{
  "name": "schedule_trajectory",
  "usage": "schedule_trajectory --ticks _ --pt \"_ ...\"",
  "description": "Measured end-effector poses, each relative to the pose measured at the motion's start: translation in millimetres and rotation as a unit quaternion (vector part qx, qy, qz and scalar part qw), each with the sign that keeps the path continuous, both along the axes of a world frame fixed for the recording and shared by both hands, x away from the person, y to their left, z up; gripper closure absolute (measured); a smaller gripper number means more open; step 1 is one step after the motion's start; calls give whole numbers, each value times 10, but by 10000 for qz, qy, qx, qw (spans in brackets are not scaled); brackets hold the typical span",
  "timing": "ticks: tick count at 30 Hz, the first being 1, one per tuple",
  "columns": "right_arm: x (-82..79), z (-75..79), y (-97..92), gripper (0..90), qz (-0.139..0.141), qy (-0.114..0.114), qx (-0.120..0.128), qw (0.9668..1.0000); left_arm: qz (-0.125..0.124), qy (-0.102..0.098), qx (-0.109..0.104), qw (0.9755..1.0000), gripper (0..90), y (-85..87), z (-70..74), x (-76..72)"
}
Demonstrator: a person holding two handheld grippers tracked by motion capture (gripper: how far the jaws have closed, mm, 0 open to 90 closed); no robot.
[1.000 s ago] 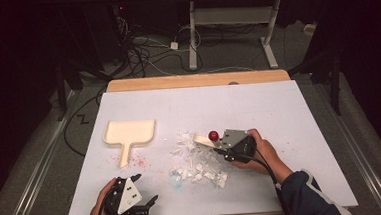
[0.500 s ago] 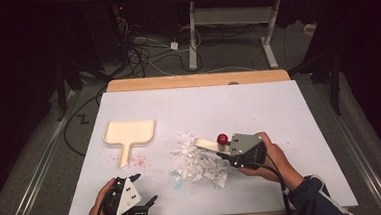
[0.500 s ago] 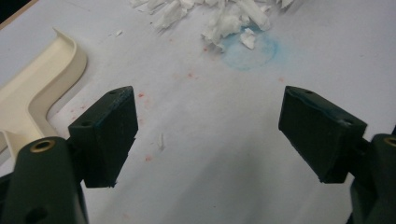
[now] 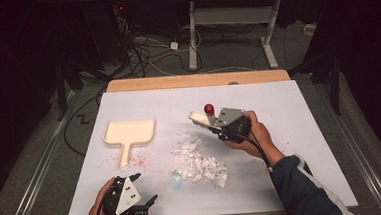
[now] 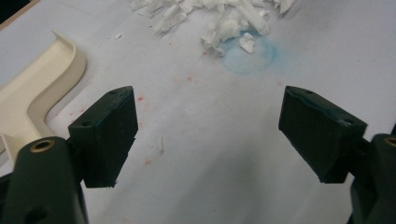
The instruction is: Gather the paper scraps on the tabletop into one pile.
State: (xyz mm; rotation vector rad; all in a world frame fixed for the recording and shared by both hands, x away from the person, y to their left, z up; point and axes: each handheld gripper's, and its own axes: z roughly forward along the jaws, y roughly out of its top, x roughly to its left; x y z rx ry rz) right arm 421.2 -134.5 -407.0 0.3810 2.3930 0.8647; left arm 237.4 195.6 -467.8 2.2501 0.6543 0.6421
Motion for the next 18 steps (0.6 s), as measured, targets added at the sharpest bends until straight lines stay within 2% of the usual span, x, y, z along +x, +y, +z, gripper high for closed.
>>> schedule_trajectory --ticks 3,6,7,8,9,12,14,18 --pt "201 -71 178 676 -121 -37 -26 9999 -34 27 3 10000 184 1 -14 -2" --pt "318 -155 383 676 -198 -127 130 9996 -24 77 -45 10000 184 20 -26 9" --pt "338 -187 463 675 -201 -150 91 9996 -28 86 -47 9999 184 26 -27 11" --pt "358 -251 617 676 -64 -70 29 10000 -25 94 -50 9999 184 29 -27 8" --pt "358 -251 617 676 -64 -70 29 10000 -38 97 -56 9999 184 33 -28 4" --pt "309 -323 825 675 204 -106 -56 9997 -41 129 -82 9999 184 30 -38 2" --pt "267 -368 914 674 495 -14 23 9988 -62 148 -46 9999 183 20 -44 7" --pt "172 -413 1009 671 878 -36 -47 9961 -85 136 -29 9999 183 19 -42 -3"
